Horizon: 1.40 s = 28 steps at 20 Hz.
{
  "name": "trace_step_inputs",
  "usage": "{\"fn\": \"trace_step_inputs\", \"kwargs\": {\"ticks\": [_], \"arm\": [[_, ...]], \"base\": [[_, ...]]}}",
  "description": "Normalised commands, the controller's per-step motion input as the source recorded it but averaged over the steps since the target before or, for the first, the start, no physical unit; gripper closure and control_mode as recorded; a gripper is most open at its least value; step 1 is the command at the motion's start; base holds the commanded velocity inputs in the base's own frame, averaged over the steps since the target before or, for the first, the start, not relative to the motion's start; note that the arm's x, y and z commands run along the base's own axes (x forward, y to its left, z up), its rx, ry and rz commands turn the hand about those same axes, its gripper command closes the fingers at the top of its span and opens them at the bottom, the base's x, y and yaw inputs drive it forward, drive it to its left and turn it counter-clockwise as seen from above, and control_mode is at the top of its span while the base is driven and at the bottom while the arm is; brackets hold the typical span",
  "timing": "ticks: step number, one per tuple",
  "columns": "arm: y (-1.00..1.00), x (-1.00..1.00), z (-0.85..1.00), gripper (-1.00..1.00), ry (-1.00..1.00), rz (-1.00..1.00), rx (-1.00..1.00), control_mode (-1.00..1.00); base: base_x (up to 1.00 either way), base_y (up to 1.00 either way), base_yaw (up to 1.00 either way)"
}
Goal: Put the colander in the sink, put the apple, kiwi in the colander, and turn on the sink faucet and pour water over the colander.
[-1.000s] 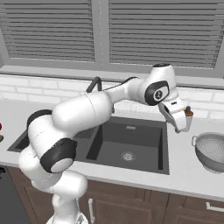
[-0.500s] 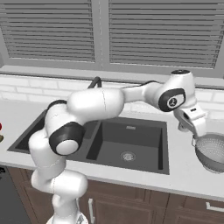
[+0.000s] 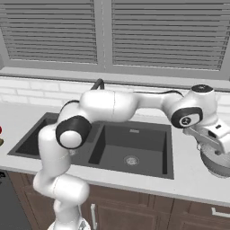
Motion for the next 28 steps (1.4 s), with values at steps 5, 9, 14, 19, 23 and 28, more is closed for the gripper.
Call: {"fn": "trace_step_inputs", "kwargs": {"ticks": [5,9,14,19,23,28], "arm": [[-0.18,-0.3,-0.21,-1.0,0.04,0.4,0.0,-1.0],[0.0,-0.03,-0.26,-1.0,0.0,0.43,0.0,-1.0],[0.02,0.0,-0.23,-1.0,0.0,0.46,0.0,-1.0],[0.11,0.01,-0.18,-1.0,0.0,0.45,0.0,-1.0],[0.11,0.23,-0.01,-1.0,0.01,0.44,0.0,-1.0],[0.18,0.35,-0.01,-1.0,0.07,0.41,0.0,-1.0]], "base": [[0.0,0.0,0.0],[0.0,0.0,0.0],[0.0,0.0,0.0],[0.0,0.0,0.0],[0.0,0.0,0.0],[0.0,0.0,0.0]]}}
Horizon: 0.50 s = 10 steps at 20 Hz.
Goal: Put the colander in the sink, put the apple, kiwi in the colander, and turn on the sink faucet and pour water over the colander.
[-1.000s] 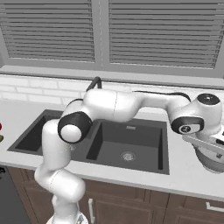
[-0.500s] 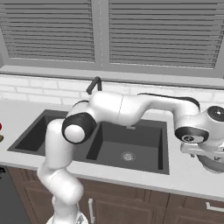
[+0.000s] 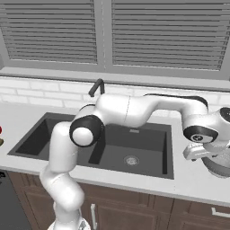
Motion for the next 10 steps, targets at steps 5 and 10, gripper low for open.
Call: {"fn": "trace_step_inputs", "kwargs": {"ticks": [5,10], "arm": [[0.02,0.4,-0.24,-1.0,0.14,0.36,-0.01,-1.0],[-0.05,0.46,-0.29,-1.0,0.13,0.25,0.0,-1.0]], "base": [[0.0,0.0,0.0],[0.0,0.0,0.0]]}}
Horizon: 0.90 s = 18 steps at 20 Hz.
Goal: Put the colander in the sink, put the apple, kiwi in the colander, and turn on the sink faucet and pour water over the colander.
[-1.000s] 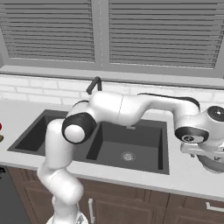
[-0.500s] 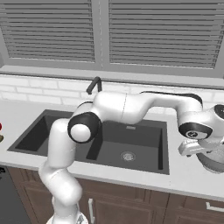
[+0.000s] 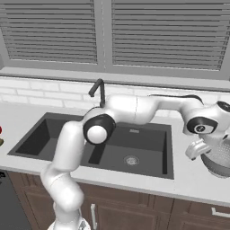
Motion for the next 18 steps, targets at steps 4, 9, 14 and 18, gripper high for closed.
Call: {"fn": "trace_step_inputs", "kwargs": {"ticks": [4,9,14,18], "arm": [[-0.03,0.52,-0.26,-1.0,0.14,0.14,0.0,-1.0],[-0.22,0.44,-0.25,-1.0,0.11,0.07,0.0,-1.0],[-0.32,0.32,-0.31,-1.0,0.09,0.05,0.0,-1.0],[-0.29,0.1,-0.37,-1.0,0.08,0.04,0.0,-1.0]], "base": [[0.0,0.0,0.0],[0.0,0.0,0.0],[0.0,0.0,0.0],[0.0,0.0,0.0]]}}
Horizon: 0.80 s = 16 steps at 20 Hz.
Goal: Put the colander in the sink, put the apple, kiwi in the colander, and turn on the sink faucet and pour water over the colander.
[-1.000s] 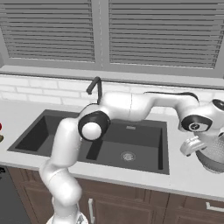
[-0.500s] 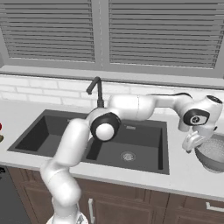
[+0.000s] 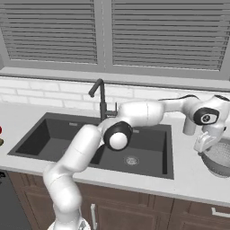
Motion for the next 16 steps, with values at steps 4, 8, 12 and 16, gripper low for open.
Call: {"fn": "trace_step_inputs", "kwargs": {"ticks": [4,8,12,16], "arm": [[-0.08,-0.05,-0.68,-1.0,0.11,0.0,-0.01,-1.0],[0.09,-0.31,-0.93,-1.0,0.04,0.0,0.0,-1.0],[0.19,-0.17,-0.78,-1.0,0.05,0.0,0.0,-1.0],[0.3,-0.27,-0.59,1.0,0.01,0.0,0.0,-1.0]], "base": [[0.0,0.0,0.0],[0.0,0.0,0.0],[0.0,0.0,0.0],[0.0,0.0,0.0]]}}
